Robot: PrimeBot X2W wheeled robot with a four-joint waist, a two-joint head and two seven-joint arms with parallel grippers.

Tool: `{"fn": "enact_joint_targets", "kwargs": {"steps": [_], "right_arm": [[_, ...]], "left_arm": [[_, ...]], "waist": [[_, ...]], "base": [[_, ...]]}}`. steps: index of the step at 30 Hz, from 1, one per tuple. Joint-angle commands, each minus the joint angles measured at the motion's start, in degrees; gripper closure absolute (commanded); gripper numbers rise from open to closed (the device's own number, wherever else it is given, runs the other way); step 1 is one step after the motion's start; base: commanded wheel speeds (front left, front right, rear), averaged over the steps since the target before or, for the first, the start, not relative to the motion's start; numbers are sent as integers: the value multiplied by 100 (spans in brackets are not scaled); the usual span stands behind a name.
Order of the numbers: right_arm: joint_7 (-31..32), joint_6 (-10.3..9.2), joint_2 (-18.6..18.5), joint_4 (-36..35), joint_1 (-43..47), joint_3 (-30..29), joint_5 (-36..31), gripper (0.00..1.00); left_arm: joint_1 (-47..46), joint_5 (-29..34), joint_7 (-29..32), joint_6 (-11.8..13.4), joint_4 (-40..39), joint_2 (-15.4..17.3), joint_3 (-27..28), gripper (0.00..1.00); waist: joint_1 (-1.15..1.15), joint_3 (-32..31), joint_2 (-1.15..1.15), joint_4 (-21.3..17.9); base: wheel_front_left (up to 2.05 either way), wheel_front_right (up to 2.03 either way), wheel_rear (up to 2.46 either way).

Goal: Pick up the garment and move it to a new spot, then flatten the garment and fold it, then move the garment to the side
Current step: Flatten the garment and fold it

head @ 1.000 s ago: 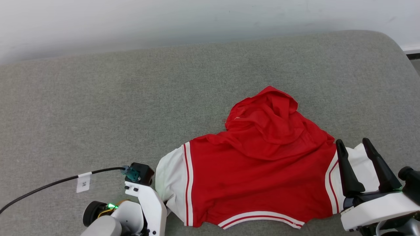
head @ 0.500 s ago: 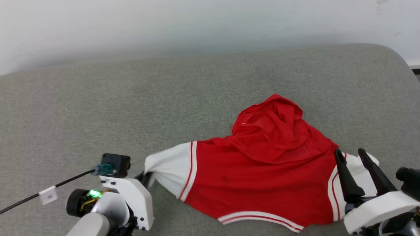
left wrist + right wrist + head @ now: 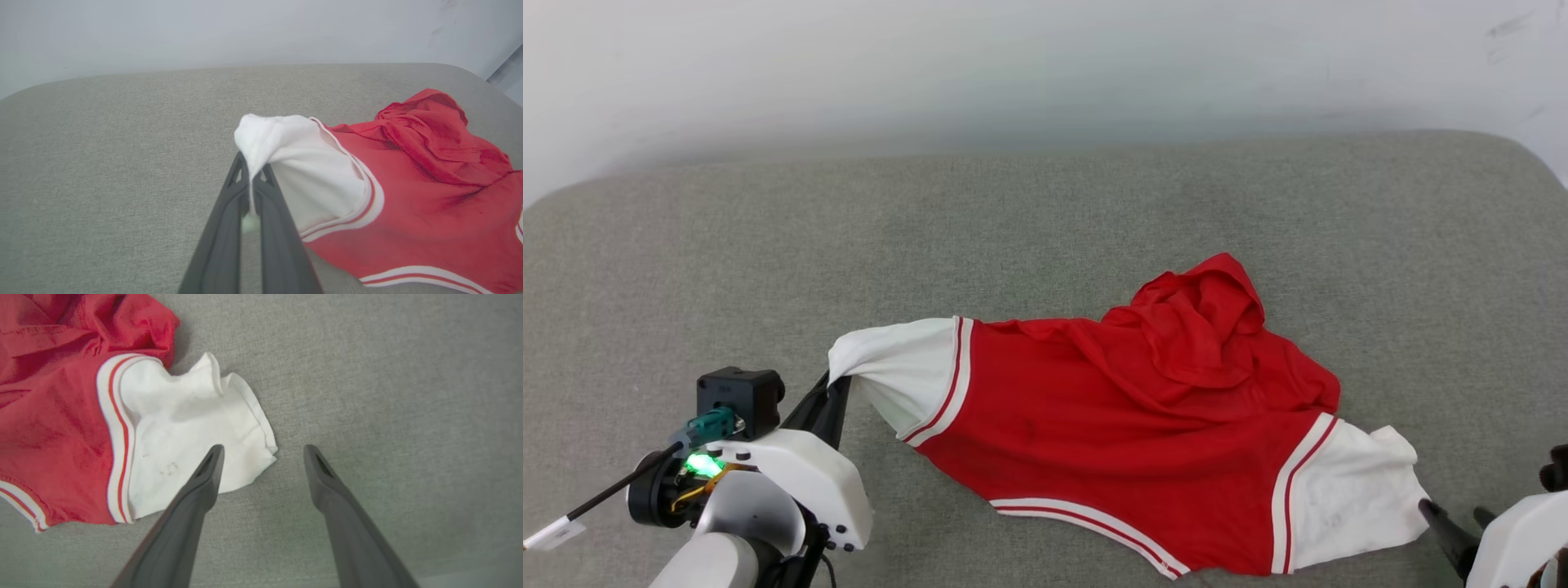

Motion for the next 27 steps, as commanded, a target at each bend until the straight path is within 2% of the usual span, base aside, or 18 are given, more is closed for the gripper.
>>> {"fn": "enact_joint_targets", "kwargs": {"steps": [1,2,5,14,15,16,22,27], "right_arm": [[-11,-2,8,-1,-88,20,15,0],[384,-2,-86,152,-203,38,23,0],[730,-2,-153,352,-409,143,6,0],[994,-1,-49,1122,-684,564,79,0],[1016,-1,-13,1299,-697,690,156,60],[982,-1,-12,1342,-712,732,188,98],[774,-2,-186,1315,-821,820,211,100],[483,-2,-379,745,-901,761,82,100]], "left_arm": [[12,22,-20,9,-20,21,8,100],[-19,53,-7,38,-109,4,-25,100],[-98,92,-2,46,-216,-32,-77,100],[-193,119,-26,26,-285,-56,-136,100],[-206,112,-44,19,-290,-55,-137,100],[-208,107,-49,20,-292,-52,-134,100],[-137,75,-67,46,-261,-17,-104,100],[-67,55,-76,96,-302,70,-18,100]], "waist": [[0,23,0,17],[0,91,0,57],[0,229,0,117],[0,476,0,236],[0,509,0,246],[0,523,0,244],[0,487,0,186],[0,284,0,100]], "base": [[0,0,0],[0,0,0],[0,0,0],[0,0,0],[0,0,0],[0,0,0],[0,0,0],[0,0,0]]}}
